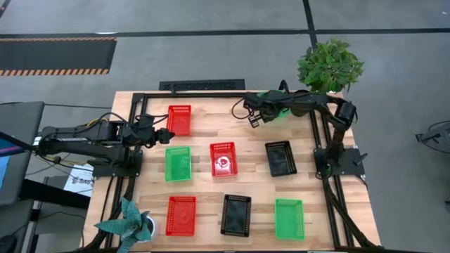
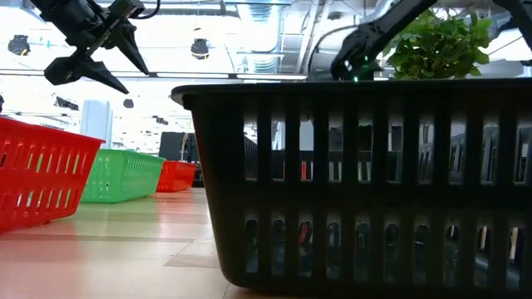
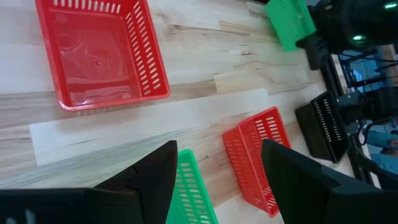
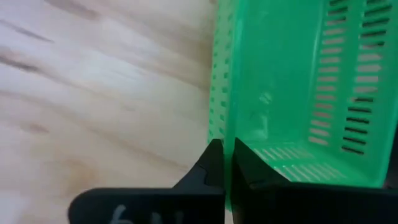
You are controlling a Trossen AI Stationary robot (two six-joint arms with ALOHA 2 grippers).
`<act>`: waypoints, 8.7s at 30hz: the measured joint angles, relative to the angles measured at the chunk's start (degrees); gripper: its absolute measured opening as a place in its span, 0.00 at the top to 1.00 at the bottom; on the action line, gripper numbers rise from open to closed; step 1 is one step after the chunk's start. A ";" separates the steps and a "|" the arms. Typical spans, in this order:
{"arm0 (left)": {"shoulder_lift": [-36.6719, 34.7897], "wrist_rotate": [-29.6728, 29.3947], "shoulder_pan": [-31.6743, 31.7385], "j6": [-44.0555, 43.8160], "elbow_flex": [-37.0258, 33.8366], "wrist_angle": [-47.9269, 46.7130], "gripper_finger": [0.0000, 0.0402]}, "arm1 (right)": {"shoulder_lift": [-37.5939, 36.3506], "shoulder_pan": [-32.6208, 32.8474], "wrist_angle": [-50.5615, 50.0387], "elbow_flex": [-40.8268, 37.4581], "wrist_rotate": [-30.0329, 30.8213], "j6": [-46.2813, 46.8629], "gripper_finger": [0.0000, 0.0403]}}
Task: Stack baskets by color
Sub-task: Stack the top green bin on top of the middle green bin, then stack the top red bin on top of the middle red bin
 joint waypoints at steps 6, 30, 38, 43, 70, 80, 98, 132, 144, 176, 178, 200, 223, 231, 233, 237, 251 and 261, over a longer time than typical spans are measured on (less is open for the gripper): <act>-0.01 -0.02 0.00 0.01 0.00 0.04 0.45 | -4.37 4.18 -0.40 6.62 0.07 1.82 0.99; -3.62 5.40 0.00 -2.27 0.04 8.43 0.45 | -5.98 27.67 7.44 17.03 -9.86 -82.37 0.99; -6.58 8.70 0.00 -4.64 0.04 10.10 0.45 | -5.98 26.64 16.72 17.03 -16.51 -95.87 0.99; -10.81 8.47 0.01 -6.07 0.04 11.61 0.45 | -2.96 26.27 19.62 17.02 -18.28 -103.58 0.99; -18.20 1.44 0.00 -1.50 0.07 23.38 0.45 | 24.69 25.42 23.86 40.09 -19.53 -131.40 0.99; -18.19 1.06 0.00 -0.79 0.07 23.37 0.45 | 25.08 24.02 23.86 40.31 -21.39 -132.22 0.99; -18.19 -0.50 0.00 -0.46 0.07 23.34 0.45 | 26.10 23.14 22.18 40.21 -25.17 -134.18 0.98; -18.19 -0.50 0.00 -0.25 0.07 23.15 0.45 | 27.77 23.89 21.48 40.26 -24.83 -133.99 0.95; -18.19 -0.50 0.00 -0.30 0.07 23.15 0.45 | 27.75 23.16 21.47 40.26 -26.74 -129.15 0.80; 0.85 -4.39 13.98 -5.56 0.07 -5.34 0.45 | 14.89 11.18 25.07 40.34 -22.95 -20.28 0.57; 0.88 -4.39 15.59 -3.95 0.07 -5.21 0.45 | 17.87 11.66 26.59 40.16 -22.91 -16.72 0.57; 21.44 4.54 33.54 17.80 -6.20 12.60 0.45 | 8.38 16.65 15.43 40.26 -23.48 -17.18 0.58; 41.30 15.49 34.73 14.81 -6.23 31.06 0.86 | 0.81 20.31 -4.63 40.18 -5.80 -12.58 0.62; 38.91 15.00 34.35 15.53 -4.51 35.71 1.00 | 0.80 17.58 -1.54 34.27 -5.02 -8.88 0.62; 37.98 13.78 33.77 15.78 -3.51 35.65 1.00 | 0.78 16.46 0.89 32.67 -4.85 -6.88 0.60; 34.66 9.73 31.88 16.79 -1.84 35.50 1.00 | 0.78 14.55 8.23 28.84 -4.88 -4.20 0.54; 26.92 -4.95 22.34 25.34 2.97 33.87 1.00 | 0.75 11.76 28.13 27.72 -5.89 -3.78 0.38; 28.08 -7.61 19.06 30.62 6.63 34.10 1.00 | 0.75 11.56 28.97 27.72 -5.86 -5.12 0.38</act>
